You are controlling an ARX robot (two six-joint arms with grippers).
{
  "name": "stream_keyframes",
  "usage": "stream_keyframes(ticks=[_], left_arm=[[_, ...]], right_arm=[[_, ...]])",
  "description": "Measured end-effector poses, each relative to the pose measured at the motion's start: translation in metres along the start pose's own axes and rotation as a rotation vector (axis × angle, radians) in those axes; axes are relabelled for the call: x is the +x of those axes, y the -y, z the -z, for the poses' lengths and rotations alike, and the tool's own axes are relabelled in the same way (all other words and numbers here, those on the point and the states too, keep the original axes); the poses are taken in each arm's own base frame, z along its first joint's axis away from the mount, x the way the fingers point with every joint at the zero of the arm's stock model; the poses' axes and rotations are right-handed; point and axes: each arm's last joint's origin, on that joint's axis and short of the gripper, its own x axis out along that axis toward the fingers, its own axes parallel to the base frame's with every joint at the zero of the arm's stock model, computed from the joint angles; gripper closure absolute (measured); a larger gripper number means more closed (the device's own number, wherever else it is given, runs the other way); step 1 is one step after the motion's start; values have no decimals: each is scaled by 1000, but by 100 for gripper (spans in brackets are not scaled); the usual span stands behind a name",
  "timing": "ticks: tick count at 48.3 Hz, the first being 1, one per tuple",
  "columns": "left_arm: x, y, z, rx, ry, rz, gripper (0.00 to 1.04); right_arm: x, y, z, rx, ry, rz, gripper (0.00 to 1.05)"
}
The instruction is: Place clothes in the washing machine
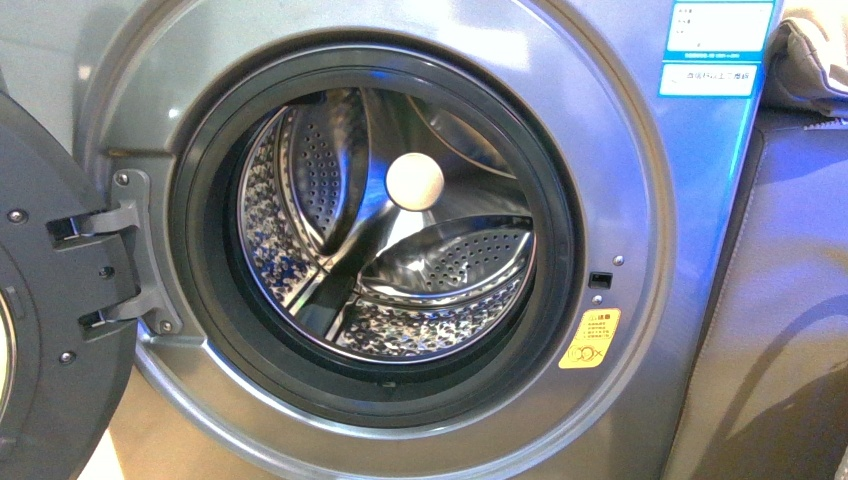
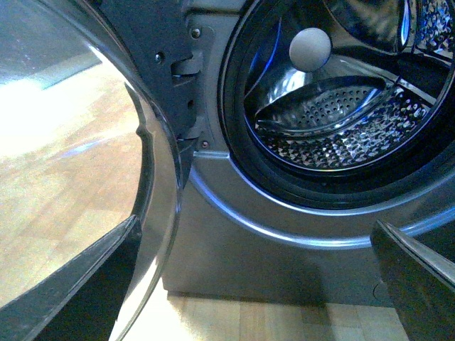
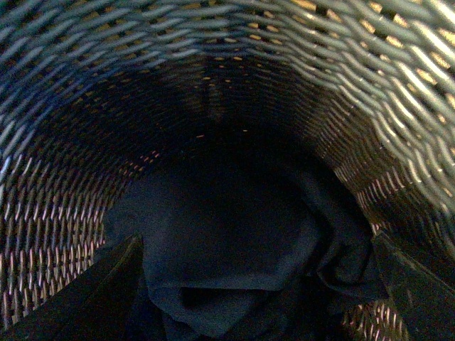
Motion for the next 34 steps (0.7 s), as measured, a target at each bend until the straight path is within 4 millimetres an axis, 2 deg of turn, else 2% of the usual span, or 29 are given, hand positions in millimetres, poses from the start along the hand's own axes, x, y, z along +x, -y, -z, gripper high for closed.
stream_keyframes(ticks=[5,17,34], left_arm=[[0,0,0,0,0,0,6],[0,0,0,0,0,0,6],[0,0,0,0,0,0,6]], right_arm=[[9,-2,6,-14,-19,6,8],[39,-17,41,-66,-115,-37,8],[48,-36,54,-116,-134,-78,8]])
